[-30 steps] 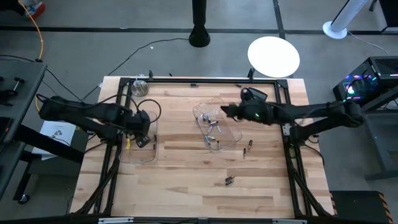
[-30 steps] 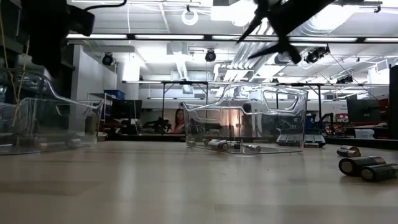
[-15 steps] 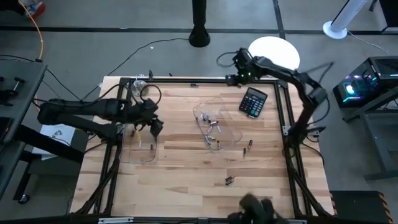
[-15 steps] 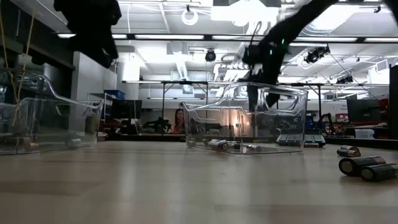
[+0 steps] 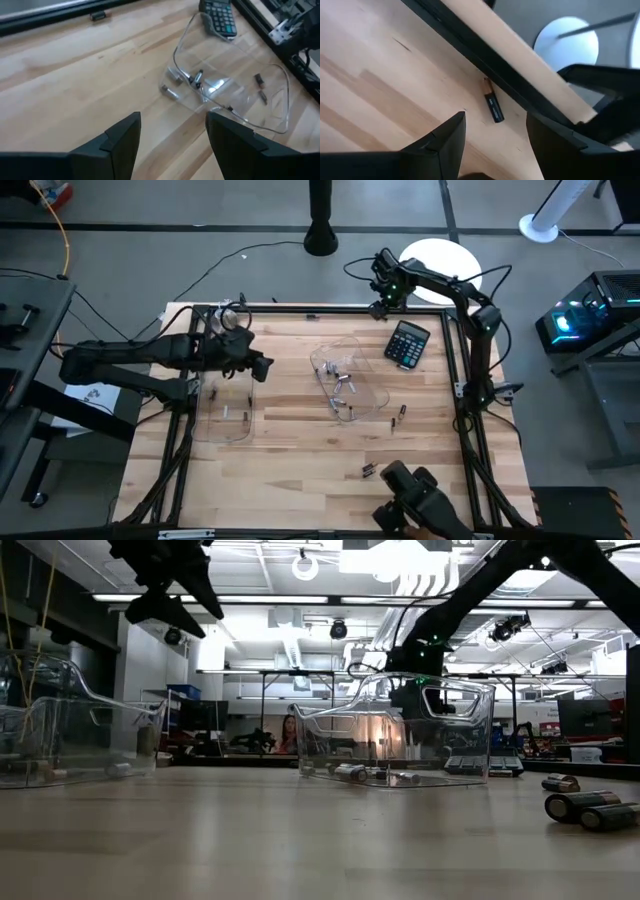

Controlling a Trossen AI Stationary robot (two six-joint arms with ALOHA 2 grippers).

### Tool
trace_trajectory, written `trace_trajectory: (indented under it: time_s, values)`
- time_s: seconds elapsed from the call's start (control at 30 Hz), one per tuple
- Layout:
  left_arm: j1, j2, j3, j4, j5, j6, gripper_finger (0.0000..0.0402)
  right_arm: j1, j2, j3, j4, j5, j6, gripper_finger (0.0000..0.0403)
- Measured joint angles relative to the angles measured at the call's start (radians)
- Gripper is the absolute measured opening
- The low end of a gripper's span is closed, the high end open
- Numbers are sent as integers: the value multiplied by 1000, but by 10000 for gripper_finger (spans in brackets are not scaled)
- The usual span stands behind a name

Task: Sort batteries
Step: Put the black battery into the left transparent bin

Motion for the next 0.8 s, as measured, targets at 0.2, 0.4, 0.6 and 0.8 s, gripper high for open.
trace_trajectory:
  time_s: [0.2,0.4,0.6,0.8]
  values:
    - [33,0,0,7,0,17,218,1,56,-26,4,-2,-6,204]
    - [38,0,0,6,1,51,218,17,108,-27,43,32,9,204]
    - [38,0,0,2,1,53,218,40,164,-20,29,56,7,188]
    - [38,-20,0,79,8,99,218,70,138,-23,33,81,-8,26]
